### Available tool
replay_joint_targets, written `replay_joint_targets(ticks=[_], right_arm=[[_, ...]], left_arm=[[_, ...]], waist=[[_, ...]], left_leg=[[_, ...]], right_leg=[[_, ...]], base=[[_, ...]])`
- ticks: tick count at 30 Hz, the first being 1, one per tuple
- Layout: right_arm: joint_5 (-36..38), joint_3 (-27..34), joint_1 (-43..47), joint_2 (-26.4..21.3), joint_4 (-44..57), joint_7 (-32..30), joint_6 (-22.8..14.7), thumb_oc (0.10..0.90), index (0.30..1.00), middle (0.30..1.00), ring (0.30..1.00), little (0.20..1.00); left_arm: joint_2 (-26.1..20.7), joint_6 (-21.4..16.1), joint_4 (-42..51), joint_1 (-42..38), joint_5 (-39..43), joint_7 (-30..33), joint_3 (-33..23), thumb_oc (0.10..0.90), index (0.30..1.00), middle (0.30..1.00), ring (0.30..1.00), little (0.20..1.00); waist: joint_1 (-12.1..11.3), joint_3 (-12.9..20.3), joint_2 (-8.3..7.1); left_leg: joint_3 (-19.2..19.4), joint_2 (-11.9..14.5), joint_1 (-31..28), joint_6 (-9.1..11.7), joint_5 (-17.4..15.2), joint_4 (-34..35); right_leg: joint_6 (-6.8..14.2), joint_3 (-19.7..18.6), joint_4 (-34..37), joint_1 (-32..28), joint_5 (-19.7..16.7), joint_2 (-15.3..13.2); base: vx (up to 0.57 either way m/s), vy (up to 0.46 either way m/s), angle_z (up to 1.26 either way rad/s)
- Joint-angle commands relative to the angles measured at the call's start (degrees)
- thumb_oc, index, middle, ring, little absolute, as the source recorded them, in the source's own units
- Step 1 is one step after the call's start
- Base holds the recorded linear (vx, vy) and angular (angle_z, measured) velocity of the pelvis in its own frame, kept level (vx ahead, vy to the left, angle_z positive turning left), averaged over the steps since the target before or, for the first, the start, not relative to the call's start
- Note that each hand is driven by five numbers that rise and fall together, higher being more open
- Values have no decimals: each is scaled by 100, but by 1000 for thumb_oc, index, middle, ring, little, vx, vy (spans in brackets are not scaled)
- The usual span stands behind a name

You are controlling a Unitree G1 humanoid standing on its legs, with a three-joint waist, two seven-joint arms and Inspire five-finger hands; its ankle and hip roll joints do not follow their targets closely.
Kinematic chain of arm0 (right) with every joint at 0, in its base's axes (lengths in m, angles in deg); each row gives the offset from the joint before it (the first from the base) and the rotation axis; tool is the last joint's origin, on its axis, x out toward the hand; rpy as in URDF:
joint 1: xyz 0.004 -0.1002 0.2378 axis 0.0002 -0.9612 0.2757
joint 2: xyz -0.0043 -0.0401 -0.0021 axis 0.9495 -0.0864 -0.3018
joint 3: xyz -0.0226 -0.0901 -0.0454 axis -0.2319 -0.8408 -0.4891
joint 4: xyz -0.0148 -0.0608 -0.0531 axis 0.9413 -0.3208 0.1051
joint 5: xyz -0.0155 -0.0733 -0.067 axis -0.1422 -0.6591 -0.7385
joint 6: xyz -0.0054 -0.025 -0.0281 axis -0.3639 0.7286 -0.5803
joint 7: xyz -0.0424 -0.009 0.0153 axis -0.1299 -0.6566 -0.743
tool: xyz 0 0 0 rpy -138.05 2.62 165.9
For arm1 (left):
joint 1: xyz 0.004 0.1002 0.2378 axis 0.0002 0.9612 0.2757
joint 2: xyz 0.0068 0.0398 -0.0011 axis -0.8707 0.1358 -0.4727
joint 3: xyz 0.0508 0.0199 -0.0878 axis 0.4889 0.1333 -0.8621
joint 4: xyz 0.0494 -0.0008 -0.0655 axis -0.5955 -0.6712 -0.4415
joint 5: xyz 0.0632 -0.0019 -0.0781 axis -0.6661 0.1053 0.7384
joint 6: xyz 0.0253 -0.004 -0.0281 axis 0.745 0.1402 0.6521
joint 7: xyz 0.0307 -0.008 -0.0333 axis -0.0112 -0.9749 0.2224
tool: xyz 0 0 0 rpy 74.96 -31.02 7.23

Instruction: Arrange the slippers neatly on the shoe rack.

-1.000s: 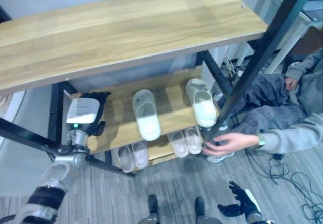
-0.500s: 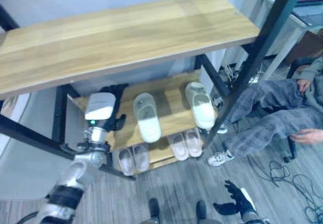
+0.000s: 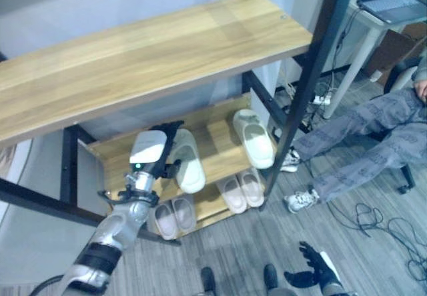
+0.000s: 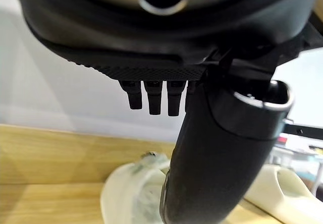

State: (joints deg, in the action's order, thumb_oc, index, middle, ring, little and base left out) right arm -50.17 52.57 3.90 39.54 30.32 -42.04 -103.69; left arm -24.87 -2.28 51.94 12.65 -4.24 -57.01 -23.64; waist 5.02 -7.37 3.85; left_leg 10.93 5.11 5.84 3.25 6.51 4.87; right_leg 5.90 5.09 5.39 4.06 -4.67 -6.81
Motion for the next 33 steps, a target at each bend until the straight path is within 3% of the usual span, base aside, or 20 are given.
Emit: replay_joint_targets(ticks=[1,10,16,17,18,19,24,33], right_arm=[[172,143,-140,-280,427,-154,-217,800,900,900,900,900],[183,55,-82,-328,540,-166,-232,800,900,900,900,900],[216,-12,52,-373,488,-308,-283,800,900,900,900,900],[243,-15,54,-369,487,-324,-292,800,900,900,900,900],[244,-11,59,-363,486,-324,-292,800,900,900,900,900],[266,-14,71,-351,460,-335,-296,800,900,900,900,900],[322,-38,75,-343,462,-310,-289,800,900,900,900,900],[400,-90,253,-321,437,-427,-349,800,900,900,900,900]], left_arm=[[55,-22,-172,-1124,129,282,-340,800,900,900,900,900],[66,180,-671,-1656,11,407,-20,800,900,900,900,900],[-293,730,-1606,-2419,-488,673,403,800,900,900,900,900],[-316,771,-1756,-2553,-487,682,465,706,759,759,759,759],[-314,768,-1775,-2574,-483,690,480,518,476,476,476,476],[-325,821,-1934,-2629,-468,695,503,400,300,300,300,300],[-156,819,-2370,-2737,-154,600,535,400,300,300,300,300],[518,410,-1513,-2451,-193,785,718,400,300,300,300,300]], waist=[[56,130,-23],[156,56,-70],[208,-60,-112],[218,-75,-118],[212,-77,-122],[212,-90,-136],[228,-185,-190],[223,-394,-234]], left_leg=[[-81,34,-35,209,-504,13],[-31,46,80,209,-504,13],[32,66,288,205,-458,13],[42,70,301,206,-453,13],[43,71,305,206,-452,13],[55,76,315,207,-448,13],[74,84,346,204,-430,13],[48,83,403,186,-420,13]], right_leg=[[390,318,-39,-88,549,-115],[391,249,-39,90,484,-108],[426,214,-39,336,399,-99],[426,206,-43,360,392,-98],[426,205,-43,364,391,-98],[426,205,-44,379,390,-98],[416,190,-63,435,379,-88],[372,172,-113,537,385,-76]], base=[[21,-18,-3],[9,-4,-3],[-13,1,-7],[0,0,0],[0,0,0],[0,0,0],[12,0,-11],[2,-2,-1]])
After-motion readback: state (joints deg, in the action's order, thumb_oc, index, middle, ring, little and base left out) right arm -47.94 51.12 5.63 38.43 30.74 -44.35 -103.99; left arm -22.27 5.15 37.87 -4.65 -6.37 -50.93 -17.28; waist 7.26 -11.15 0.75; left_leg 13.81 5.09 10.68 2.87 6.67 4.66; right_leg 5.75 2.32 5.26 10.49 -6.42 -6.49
